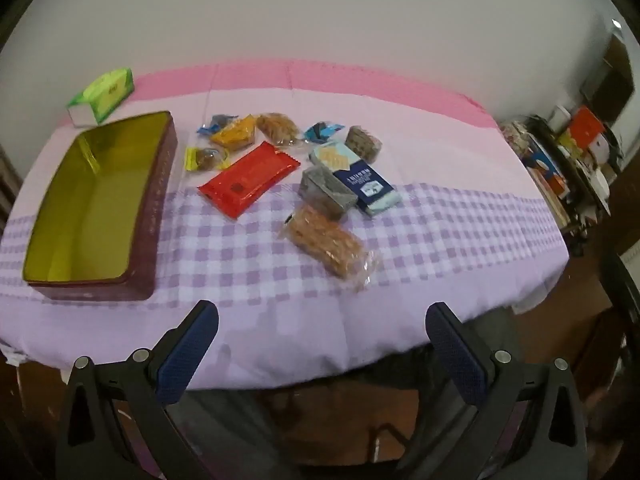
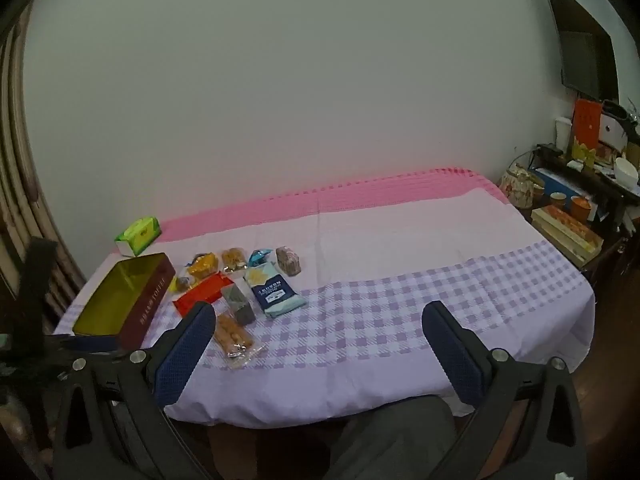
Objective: Organize snacks
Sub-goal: 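Reach the left tool toward the clear bagged pastry and close on it, then carry the bagged pastry with the left tool into the gold tin and release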
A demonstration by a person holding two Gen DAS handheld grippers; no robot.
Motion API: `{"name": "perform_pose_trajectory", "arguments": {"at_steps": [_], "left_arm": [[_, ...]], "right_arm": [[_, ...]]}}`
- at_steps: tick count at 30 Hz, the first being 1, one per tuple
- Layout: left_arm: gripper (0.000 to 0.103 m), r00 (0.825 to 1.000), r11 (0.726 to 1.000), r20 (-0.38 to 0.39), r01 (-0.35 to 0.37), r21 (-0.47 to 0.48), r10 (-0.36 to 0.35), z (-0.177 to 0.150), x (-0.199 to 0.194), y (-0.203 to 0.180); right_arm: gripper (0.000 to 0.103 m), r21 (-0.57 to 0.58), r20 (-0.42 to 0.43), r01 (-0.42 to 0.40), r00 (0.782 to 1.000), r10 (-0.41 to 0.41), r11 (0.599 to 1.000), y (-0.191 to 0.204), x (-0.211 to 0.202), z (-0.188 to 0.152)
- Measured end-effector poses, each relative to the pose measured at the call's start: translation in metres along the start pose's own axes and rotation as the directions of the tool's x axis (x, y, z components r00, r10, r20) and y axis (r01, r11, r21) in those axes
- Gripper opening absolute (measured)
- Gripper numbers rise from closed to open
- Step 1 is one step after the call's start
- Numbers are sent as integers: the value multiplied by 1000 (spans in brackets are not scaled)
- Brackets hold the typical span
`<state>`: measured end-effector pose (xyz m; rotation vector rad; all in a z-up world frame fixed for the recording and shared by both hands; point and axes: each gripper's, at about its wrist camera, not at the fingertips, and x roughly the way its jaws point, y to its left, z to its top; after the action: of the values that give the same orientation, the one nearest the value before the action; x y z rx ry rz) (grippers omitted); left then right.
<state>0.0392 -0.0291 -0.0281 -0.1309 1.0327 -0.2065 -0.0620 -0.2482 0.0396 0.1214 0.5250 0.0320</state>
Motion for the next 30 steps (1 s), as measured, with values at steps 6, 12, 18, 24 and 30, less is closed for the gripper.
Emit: {"name": "perform_pose_trajectory", "arguments": {"at_steps": [6,12,18,24,30], "left_arm": [[96,992,996,-111,49,-70,-56,31,48,-4],[87,967,985,-248,22,-170,-65,54,104,-8],[75,950,980,-313,-61,-191,-2,58,136,-13],[65,963,987,-252,-120,-103,90,49,137,-22],[38,977,991,-201,-91,-93,71,32,123,7]], "right_arm": [[103,29,-24,-3,1000,4,1000,-4,8,7],[103,143,-79,-26,996,37,989,-34,21,2],[103,243,-99,-33,993,59,970,-56,28,2],[103,253,-102,-44,992,71,967,-60,29,2],[103,265,-118,-46,990,80,963,-64,32,-1]]}}
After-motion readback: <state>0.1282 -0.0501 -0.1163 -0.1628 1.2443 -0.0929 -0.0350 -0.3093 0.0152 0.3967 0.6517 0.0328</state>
